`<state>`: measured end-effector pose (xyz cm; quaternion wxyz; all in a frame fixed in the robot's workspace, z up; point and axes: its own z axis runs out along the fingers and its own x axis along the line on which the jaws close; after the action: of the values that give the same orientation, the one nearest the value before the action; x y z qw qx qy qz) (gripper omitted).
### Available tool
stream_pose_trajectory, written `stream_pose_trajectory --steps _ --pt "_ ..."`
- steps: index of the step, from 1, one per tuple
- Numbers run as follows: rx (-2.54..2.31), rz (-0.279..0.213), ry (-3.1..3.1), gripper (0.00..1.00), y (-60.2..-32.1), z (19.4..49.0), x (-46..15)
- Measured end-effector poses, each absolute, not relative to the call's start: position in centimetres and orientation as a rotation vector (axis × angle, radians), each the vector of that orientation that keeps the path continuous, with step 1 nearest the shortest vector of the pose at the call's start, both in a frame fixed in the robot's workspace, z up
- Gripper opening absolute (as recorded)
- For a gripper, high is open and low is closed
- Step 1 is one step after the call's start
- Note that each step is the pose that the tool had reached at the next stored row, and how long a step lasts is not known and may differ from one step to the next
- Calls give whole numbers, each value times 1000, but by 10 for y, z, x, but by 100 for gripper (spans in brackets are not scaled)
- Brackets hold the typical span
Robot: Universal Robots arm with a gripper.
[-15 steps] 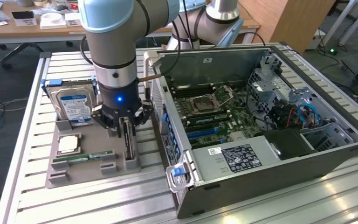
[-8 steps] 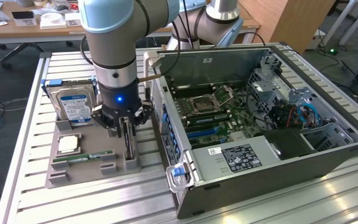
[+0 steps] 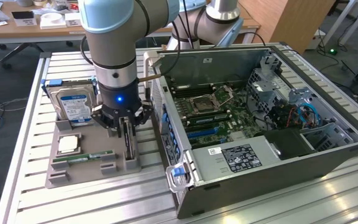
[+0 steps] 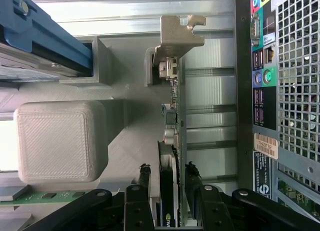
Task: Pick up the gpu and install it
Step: 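Pick up the gpu and move the gpu toward the slot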
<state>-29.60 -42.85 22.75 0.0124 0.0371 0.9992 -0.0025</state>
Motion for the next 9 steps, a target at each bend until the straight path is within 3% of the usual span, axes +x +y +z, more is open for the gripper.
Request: stream_pose_trajectory --steps 5,7,9 --pt "116 -8 3115 40 -428 228 -296" --pt "116 -8 3115 28 -428 228 -296" --pt "116 -8 3115 26 -428 228 -296"
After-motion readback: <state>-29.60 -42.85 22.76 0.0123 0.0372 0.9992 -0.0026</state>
